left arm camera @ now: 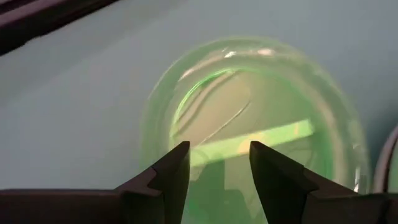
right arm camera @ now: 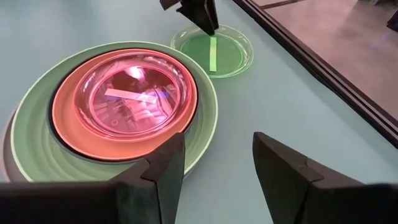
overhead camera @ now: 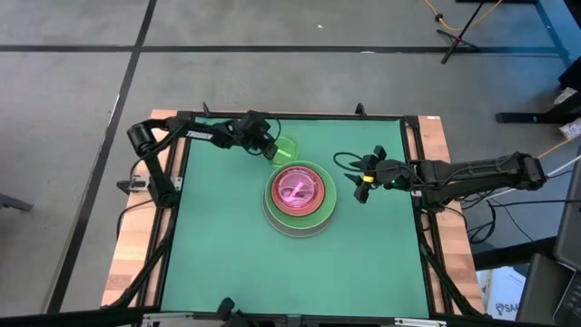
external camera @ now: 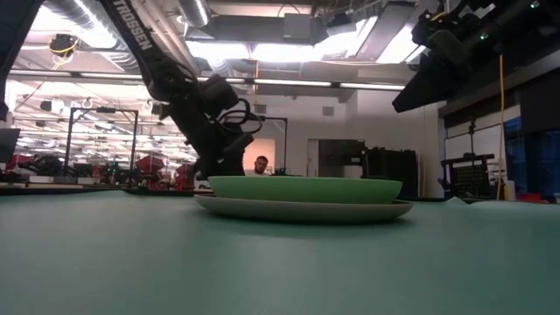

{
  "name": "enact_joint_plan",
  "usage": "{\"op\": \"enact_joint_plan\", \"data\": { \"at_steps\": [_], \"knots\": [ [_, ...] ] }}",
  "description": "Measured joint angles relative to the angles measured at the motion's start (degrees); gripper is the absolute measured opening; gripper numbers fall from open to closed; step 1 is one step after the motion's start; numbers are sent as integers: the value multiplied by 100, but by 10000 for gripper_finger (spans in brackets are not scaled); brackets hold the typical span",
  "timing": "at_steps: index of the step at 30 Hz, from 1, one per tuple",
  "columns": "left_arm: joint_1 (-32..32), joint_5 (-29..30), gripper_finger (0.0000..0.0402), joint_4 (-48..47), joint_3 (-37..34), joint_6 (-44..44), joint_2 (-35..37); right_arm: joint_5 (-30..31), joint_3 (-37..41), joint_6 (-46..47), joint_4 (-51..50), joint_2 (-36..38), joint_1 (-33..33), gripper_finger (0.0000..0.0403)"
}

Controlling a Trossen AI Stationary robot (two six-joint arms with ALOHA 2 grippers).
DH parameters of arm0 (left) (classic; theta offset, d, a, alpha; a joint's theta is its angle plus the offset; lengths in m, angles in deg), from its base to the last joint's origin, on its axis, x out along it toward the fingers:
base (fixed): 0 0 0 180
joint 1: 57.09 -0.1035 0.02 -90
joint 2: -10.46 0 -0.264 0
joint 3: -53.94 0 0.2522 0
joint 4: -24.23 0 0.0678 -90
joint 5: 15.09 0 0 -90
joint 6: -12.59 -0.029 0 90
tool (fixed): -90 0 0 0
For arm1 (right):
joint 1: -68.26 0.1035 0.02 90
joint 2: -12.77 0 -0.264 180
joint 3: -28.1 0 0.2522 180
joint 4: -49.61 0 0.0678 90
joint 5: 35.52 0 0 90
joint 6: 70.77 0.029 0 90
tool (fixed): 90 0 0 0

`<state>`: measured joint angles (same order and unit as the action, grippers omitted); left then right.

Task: Stack plastic plates
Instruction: Stack the green plate on top of the pink plate

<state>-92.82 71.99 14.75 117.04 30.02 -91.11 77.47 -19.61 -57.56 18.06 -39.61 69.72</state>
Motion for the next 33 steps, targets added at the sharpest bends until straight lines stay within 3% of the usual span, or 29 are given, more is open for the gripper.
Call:
{"op": "enact_joint_plan", "data": {
  "at_steps": [7,22,33],
  "knots": [
    [-299,644,160,-789,0,-5,266,-4,0,0,-37,0,1,182],
    [-364,-359,160,-688,-253,-114,261,2,0,0,-33,0,1,182],
    [-364,-500,160,-521,-245,-61,8,12,0,-1,-32,0,1,182]
  ]
}}
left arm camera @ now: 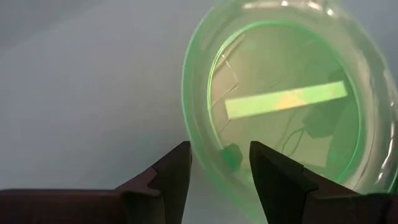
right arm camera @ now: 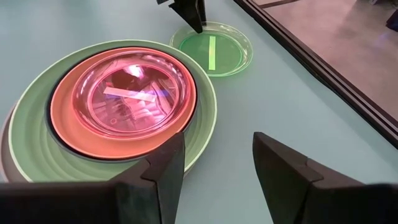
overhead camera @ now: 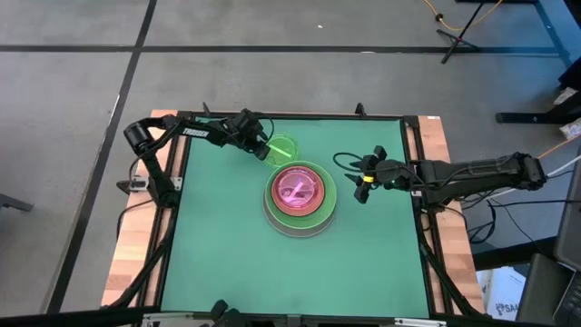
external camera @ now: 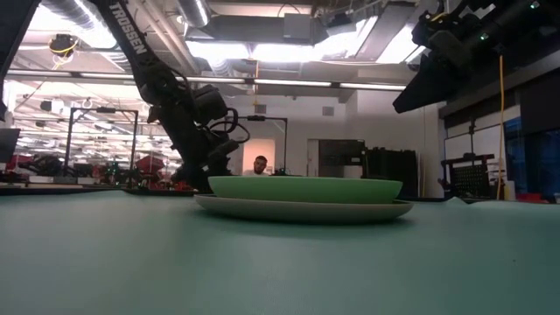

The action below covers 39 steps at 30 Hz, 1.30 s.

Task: Stack plastic plates
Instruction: Stack the green plate on top of the pink plate

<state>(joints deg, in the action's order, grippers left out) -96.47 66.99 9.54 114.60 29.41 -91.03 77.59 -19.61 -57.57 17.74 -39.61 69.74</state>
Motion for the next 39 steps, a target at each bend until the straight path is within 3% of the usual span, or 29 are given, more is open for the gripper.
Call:
{"op": "enact_joint_plan", "data": {
  "at_steps": [5,16,31,39],
  "knots": [
    [0,24,141,135,7,-92,-103,3,0,-1,-1,0,0,182],
    [2,324,8,248,-2,-221,-112,3,0,-3,-2,0,0,182],
    [-160,1185,4,764,-24,-440,159,1,0,-3,-5,0,0,182],
    [-76,897,3,700,-22,-845,988,-33,0,-1,-10,-2,0,182]
  ]
}}
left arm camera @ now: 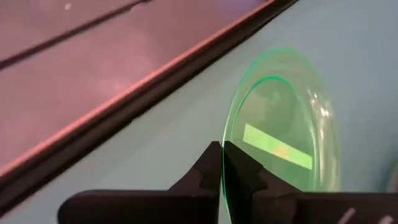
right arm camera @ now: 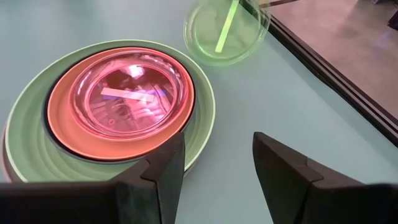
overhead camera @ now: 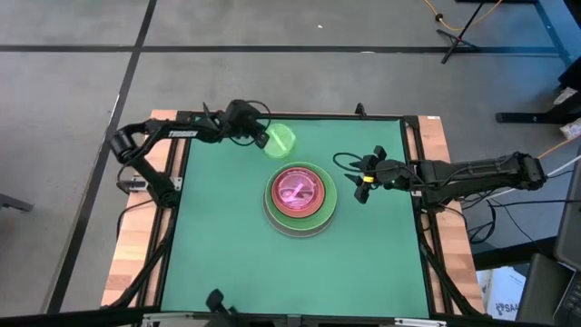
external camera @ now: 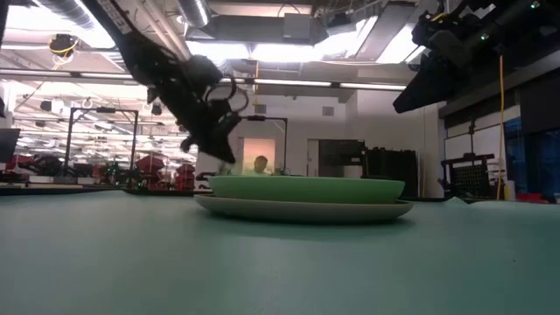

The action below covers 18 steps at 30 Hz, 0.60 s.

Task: Stack plastic plates
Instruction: Stack the green plate on top of the pink plate

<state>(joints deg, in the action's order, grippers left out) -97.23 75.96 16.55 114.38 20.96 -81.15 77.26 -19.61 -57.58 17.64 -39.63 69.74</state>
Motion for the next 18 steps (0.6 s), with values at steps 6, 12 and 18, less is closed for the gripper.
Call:
{"op": "enact_joint_plan", "data": {
  "at_steps": [6,12,18],
  "knots": [
    [238,184,2,-1,0,-132,540,-25,0,0,3,1,-1,182],
    [329,506,2,-43,4,-279,916,-27,0,0,1,0,0,182],
    [602,-1272,1,-46,10,-277,1047,19,0,-1,3,1,-1,182]
  ]
}}
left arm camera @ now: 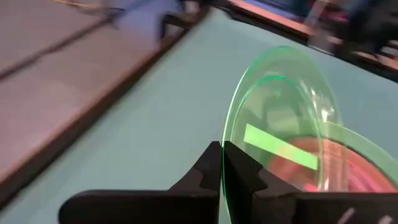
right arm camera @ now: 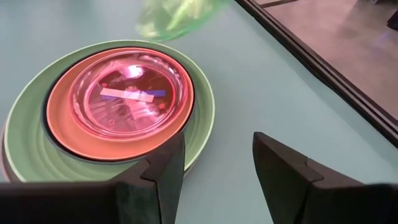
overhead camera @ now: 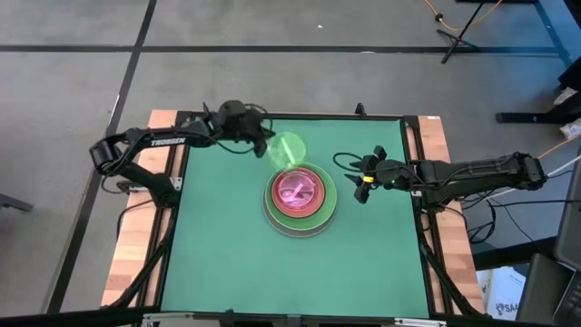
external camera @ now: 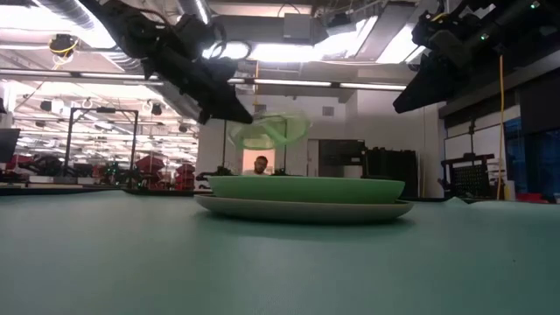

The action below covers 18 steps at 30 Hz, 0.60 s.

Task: Stack plastic plates
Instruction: Stack the green plate on top of the pink plate

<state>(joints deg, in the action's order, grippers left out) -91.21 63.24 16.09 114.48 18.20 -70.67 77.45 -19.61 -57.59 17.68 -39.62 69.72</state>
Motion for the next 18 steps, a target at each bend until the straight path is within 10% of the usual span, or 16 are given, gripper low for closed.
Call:
{"op": "enact_joint_plan", "data": {
  "at_steps": [18],
  "knots": [
    [1527,496,2,307,1,15,-1001,-1,0,1,2,-1,1,182]
  ]
}}
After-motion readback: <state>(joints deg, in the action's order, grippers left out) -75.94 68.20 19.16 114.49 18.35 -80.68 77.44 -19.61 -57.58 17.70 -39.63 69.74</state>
